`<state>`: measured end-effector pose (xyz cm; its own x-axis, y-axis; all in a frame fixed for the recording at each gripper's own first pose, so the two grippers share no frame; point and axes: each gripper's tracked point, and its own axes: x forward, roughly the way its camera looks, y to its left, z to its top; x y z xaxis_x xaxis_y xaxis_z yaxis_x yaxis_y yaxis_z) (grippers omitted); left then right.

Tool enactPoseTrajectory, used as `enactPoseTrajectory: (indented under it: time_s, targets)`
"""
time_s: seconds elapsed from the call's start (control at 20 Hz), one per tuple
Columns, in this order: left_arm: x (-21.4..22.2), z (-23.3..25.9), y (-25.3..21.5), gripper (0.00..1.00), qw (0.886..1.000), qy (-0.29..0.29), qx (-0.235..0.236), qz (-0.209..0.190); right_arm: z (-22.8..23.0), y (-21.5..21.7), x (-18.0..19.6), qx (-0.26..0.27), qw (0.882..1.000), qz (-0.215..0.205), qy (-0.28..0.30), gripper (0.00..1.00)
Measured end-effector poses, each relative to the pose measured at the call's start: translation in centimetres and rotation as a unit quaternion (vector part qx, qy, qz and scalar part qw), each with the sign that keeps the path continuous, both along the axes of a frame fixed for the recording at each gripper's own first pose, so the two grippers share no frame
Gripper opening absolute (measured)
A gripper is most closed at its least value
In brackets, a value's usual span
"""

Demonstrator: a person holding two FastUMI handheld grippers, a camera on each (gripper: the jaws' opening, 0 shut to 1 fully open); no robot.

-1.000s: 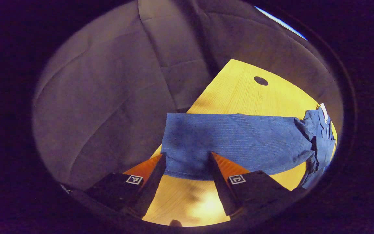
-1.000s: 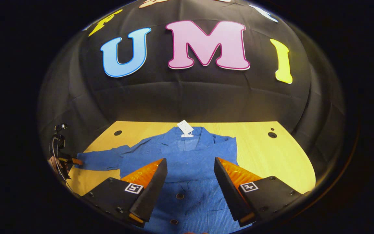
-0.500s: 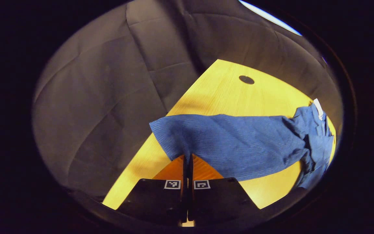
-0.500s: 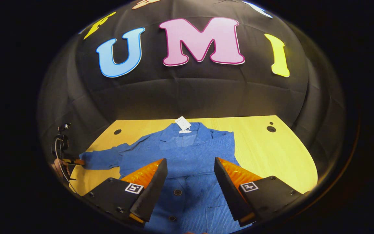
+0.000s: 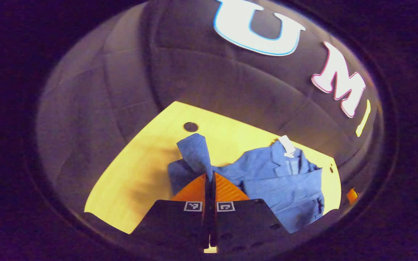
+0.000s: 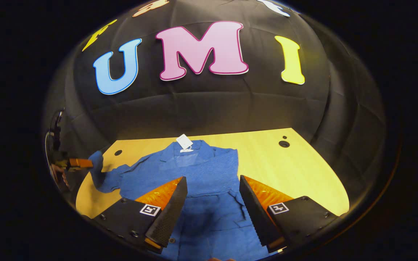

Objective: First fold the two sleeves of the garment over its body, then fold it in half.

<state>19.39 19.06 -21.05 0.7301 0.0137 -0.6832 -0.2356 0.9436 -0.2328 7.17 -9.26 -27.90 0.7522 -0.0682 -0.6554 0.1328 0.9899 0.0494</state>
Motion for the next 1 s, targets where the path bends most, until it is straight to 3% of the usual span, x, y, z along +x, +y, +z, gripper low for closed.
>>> enactPoseTrajectory:
  time_s: [0.2, 0.35, 0.55, 0.6, 0.7, 0.8, 0.85, 0.9, 1.0]
  targets:
    - [5.2, 1.5, -14.0, 0.0, 0.994, -0.024, -0.032, -0.105, 0.2, -2.6, -1.9, -0.001, 1.0, -0.016, 0.012, 0.92]
    - [7.5, -0.4, -23.4, 0.0, 0.987, 0.0, -0.06, -0.15, 1.1, -4.8, -2.9, 0.011, 0.999, -0.04, 0.011, 0.93]
    - [7.0, -4.1, -31.6, 0.03, 0.975, 0.047, -0.092, -0.198, 2.0, -8.0, -3.8, 0.004, 0.998, -0.062, -0.002, 0.92]
    - [6.6, -4.7, -32.7, 0.1, 0.971, 0.054, -0.092, -0.213, 2.0, -8.6, -4.1, 0.008, 0.998, -0.066, 0.001, 0.92]
    - [6.7, -5.6, -33.4, 0.6, 0.974, 0.04, -0.073, -0.212, 1.7, -9.8, -4.9, 0.016, 0.997, -0.079, 0.006, 0.92]
    - [6.4, -3.8, -34.0, 0.65, 0.973, 0.003, -0.098, -0.211, 1.1, -10.3, -5.4, 0.02, 0.996, -0.081, 0.017, 0.92]
    - [5.8, -2.1, -34.3, 0.77, 0.971, -0.025, -0.113, -0.208, 0.8, -10.4, -6.7, 0.022, 0.996, -0.076, 0.029, 0.92]
    - [5.0, 0.0, -33.7, 0.81, 0.97, -0.058, -0.117, -0.204, 0.8, -10.5, -7.8, 0.019, 0.997, -0.07, 0.039, 0.92]
    - [2.5, 3.7, -31.3, 0.81, 0.968, -0.119, -0.1, -0.195, 1.2, -11.2, -10.0, 0.001, 0.997, -0.068, 0.046, 0.93]
